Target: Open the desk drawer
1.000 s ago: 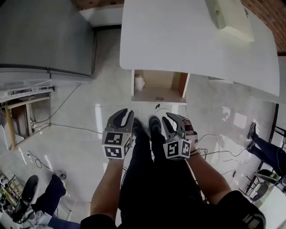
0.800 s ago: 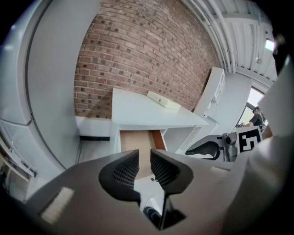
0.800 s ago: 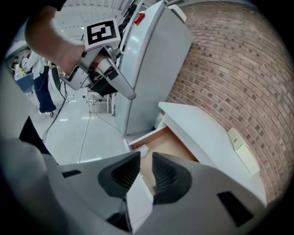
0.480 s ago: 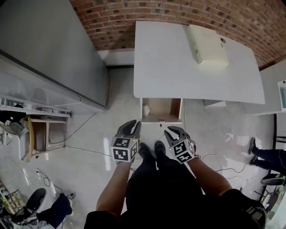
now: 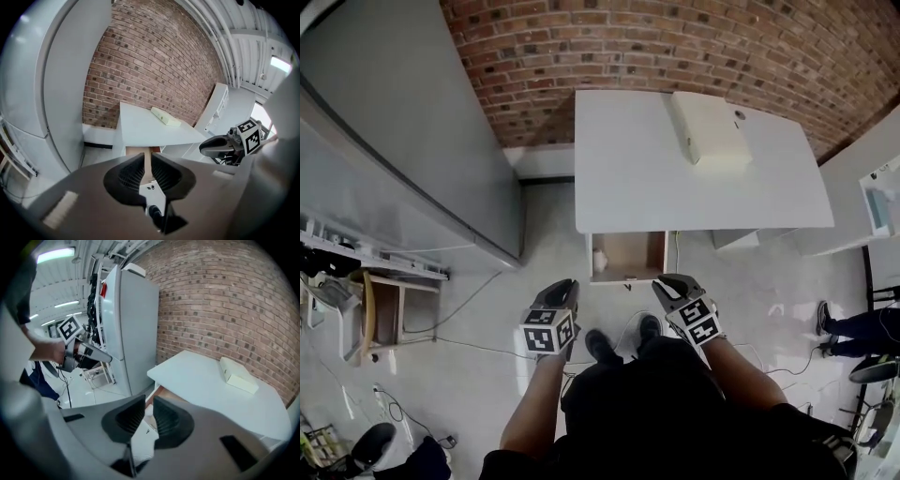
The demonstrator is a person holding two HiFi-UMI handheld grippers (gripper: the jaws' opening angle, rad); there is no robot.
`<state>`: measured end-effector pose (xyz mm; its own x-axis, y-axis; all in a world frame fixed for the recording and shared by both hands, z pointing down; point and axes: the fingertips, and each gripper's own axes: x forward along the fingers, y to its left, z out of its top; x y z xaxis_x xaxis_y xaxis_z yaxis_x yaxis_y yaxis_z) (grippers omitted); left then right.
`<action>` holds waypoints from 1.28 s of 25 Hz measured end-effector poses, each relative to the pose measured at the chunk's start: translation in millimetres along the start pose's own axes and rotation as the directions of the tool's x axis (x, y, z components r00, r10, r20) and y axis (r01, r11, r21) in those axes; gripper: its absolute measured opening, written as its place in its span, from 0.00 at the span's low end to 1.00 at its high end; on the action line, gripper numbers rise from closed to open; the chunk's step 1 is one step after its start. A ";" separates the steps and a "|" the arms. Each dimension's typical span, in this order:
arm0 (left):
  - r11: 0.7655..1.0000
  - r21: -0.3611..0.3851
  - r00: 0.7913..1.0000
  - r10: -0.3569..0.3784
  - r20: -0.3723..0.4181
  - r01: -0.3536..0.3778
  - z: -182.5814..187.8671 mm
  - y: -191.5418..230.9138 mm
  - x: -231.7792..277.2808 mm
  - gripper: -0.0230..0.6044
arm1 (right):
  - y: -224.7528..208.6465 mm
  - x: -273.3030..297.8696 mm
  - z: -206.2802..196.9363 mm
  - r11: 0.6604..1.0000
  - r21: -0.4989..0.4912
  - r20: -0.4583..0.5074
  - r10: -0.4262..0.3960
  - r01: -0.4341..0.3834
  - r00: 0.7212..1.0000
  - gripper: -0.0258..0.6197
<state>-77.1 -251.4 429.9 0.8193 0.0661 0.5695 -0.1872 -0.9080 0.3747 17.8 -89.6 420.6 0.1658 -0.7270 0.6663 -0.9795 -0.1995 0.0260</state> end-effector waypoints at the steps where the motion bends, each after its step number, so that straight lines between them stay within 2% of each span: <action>1: 1.000 -0.011 1.000 0.003 0.008 -0.003 3.8 -2.3 -0.8 0.12 | -5.8 -5.2 5.8 1.000 0.015 0.013 -0.003 0.003 1.000 0.13; 6: 1.000 0.015 0.999 0.014 0.041 -0.014 31.2 -24.4 6.3 0.11 | -37.7 -17.5 30.4 0.998 0.061 0.114 0.007 -0.014 0.993 0.12; 11: 0.996 0.040 0.994 0.077 0.076 -0.081 63.4 -51.7 22.0 0.11 | -73.5 -40.0 49.7 0.996 -0.049 0.217 0.081 -0.072 0.973 0.07; 16: 0.991 0.057 0.983 0.111 0.147 -0.121 110.7 -103.2 39.9 0.10 | -126.6 -86.3 58.6 0.990 -0.064 0.294 0.142 -0.129 0.945 0.06; 20: 0.986 0.081 0.969 0.126 0.214 -0.146 145.9 -146.9 49.9 0.10 | -157.9 -121.4 70.2 0.981 -0.112 0.372 0.187 -0.156 0.909 0.06; 22: 0.985 0.085 0.962 0.125 0.244 -0.149 158.4 -168.8 51.1 0.10 | -173.4 -137.8 79.2 0.982 -0.103 0.430 0.190 -0.161 0.883 0.06; 26: 0.980 0.110 0.946 0.124 0.301 -0.163 181.8 -204.6 48.0 0.09 | -204.2 -169.8 104.7 0.987 -0.074 0.540 0.162 -0.145 0.826 0.06; 29: 0.973 0.160 0.943 0.112 0.313 -0.169 194.4 -220.3 41.4 0.09 | -215.5 -187.3 123.8 0.987 -0.042 0.612 0.146 -0.152 0.777 0.06; 32: 0.959 0.207 0.940 0.119 0.320 -0.192 205.0 -221.3 29.5 0.09 | -216.0 -195.5 134.8 0.989 -0.022 0.650 0.125 -0.146 0.749 0.06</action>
<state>99.6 -133.3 213.8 0.9212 -0.1782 0.3458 -0.2247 -0.9694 0.0992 212.3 7.0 184.3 0.0760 -0.9970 0.0177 -0.9955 -0.0769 -0.0547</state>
